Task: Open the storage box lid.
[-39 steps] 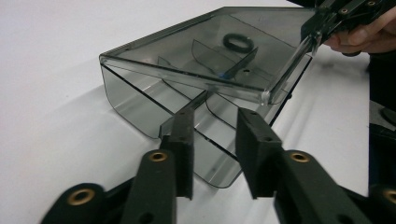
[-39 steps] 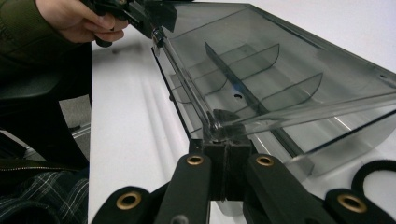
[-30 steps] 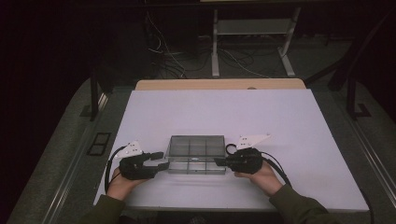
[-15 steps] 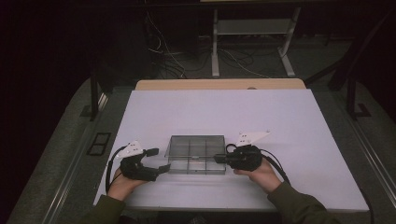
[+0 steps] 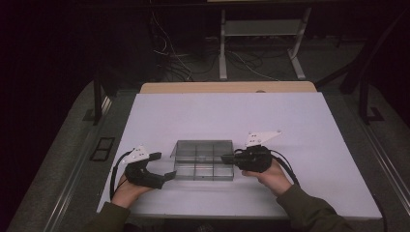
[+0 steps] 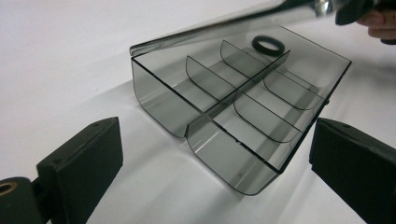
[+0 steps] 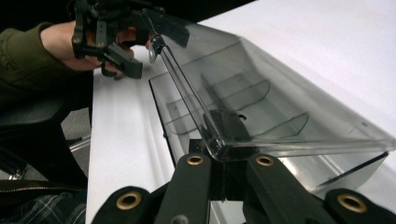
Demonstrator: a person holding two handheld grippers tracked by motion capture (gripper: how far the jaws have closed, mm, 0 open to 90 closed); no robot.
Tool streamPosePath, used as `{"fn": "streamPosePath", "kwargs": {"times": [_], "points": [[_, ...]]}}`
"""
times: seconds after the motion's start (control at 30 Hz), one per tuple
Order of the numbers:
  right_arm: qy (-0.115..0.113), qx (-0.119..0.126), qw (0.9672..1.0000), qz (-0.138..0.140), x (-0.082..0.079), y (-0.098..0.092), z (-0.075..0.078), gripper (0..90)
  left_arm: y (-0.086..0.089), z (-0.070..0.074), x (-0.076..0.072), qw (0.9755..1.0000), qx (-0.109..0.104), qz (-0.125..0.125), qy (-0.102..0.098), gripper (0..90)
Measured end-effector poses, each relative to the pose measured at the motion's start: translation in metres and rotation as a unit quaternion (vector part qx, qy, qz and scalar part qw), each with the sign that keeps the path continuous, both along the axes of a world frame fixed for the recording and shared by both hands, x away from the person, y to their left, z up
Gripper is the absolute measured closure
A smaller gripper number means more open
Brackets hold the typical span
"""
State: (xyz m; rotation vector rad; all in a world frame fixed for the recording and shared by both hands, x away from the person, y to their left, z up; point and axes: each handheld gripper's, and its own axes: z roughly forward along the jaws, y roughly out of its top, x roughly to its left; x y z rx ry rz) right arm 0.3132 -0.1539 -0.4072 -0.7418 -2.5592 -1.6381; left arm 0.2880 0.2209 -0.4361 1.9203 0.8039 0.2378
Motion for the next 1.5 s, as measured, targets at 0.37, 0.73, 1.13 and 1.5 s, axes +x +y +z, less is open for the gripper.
{"fn": "streamPosePath", "kwargs": {"times": [0.37,0.73,1.13,1.5], "points": [[-0.004,0.008,1.0000,-0.003,0.007,-0.001,0.009,89.2,-0.001,0.000,0.000,1.0000,0.002,-0.007,-0.003,4.2],[-0.025,0.006,0.9996,-0.008,0.017,0.000,0.019,89.2,-0.002,0.004,0.002,0.9999,0.005,-0.001,-0.010,6.2],[-0.038,0.012,0.9991,-0.014,0.029,0.000,0.033,89.2,-0.009,0.029,0.015,0.9994,-0.002,-0.007,-0.033,11.2],[-0.038,0.010,0.9992,-0.013,0.040,-0.001,0.040,89.3,-0.018,0.055,0.037,0.9978,-0.014,-0.012,-0.063,14.8]]}}
